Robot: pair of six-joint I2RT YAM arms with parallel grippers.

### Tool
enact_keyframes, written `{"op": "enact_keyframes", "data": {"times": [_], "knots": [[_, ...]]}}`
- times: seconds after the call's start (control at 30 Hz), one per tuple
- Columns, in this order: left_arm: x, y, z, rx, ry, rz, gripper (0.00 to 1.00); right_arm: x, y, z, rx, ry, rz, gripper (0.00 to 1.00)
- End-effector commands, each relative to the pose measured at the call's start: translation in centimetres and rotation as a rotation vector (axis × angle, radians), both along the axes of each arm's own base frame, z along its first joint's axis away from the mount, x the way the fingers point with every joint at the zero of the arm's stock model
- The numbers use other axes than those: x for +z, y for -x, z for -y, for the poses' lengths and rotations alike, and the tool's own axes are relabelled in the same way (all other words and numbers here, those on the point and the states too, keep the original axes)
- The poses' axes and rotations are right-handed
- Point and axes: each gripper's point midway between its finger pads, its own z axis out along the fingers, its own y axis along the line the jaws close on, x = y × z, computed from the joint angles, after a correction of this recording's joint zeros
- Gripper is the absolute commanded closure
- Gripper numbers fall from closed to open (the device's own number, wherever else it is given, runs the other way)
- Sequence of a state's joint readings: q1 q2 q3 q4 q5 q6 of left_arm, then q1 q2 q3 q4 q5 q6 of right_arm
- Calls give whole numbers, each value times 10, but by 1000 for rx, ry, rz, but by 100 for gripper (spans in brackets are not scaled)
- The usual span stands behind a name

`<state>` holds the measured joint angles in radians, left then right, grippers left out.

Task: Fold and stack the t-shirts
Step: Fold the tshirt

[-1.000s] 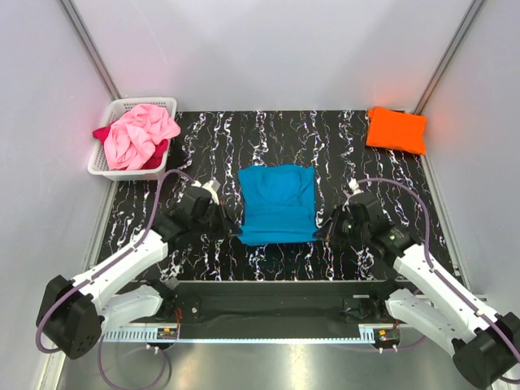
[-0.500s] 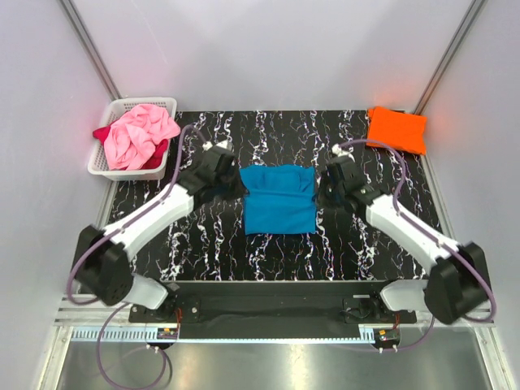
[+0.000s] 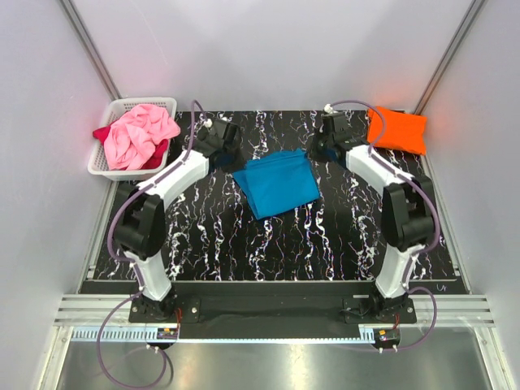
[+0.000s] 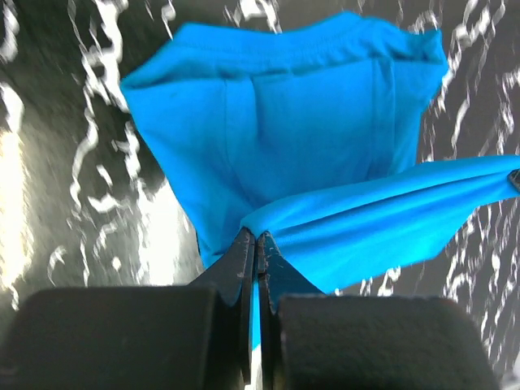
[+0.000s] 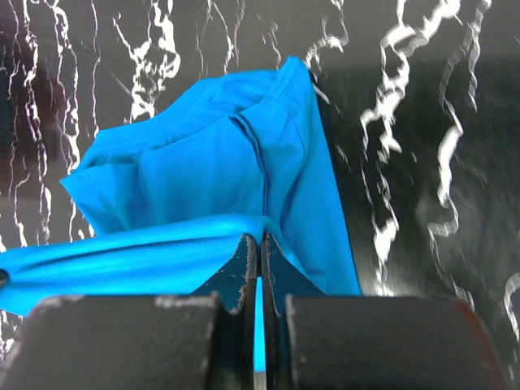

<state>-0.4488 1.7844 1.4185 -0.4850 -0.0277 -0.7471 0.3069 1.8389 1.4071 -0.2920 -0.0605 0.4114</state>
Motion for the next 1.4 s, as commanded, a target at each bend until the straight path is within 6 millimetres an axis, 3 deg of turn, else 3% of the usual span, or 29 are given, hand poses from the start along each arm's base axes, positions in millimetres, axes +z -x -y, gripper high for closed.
{"op": "enact_keyframes", "data": {"times": [0.0, 0.2, 0.4, 0.67, 0.77, 0.83, 0.87, 0.9, 0.97, 1.07, 1.17, 1.3, 1.37], "knots": [[14, -28, -28, 58, -79, 45, 100, 16, -38, 4, 20, 8, 91, 100], [17, -46, -42, 104, -90, 56, 100, 12, -77, -13, 65, -15, 119, 100], [24, -42, -43, 82, -86, 71, 100, 32, -89, -17, 79, -23, 171, 100], [23, -49, -76, 229, -143, 97, 100, 40, -107, -39, 162, -80, 208, 100], [11, -55, -85, 283, -147, 84, 100, 31, -118, -53, 219, -122, 200, 100], [8, -64, -86, 295, -146, 84, 100, 12, -128, -65, 260, -149, 171, 99], [-9, -68, -87, 302, -159, 52, 94, 4, -122, -75, 317, -186, 125, 78], [-16, -70, -88, 309, -165, 43, 84, -5, -131, -80, 336, -198, 122, 63], [-31, -78, -90, 327, -183, 28, 56, -18, -133, -82, 339, -202, 86, 47], [-41, -85, -100, 380, -211, 49, 40, -28, -144, -73, 281, -169, 78, 44], [-39, -83, -108, 421, -204, 90, 37, -25, -146, -60, 219, -116, 88, 44], [-10, -79, -104, 396, -132, 205, 36, -16, -136, -48, 200, -68, 95, 44], [-7, -75, -99, 349, -115, 216, 35, -14, -133, -42, 182, -47, 105, 44]]}}
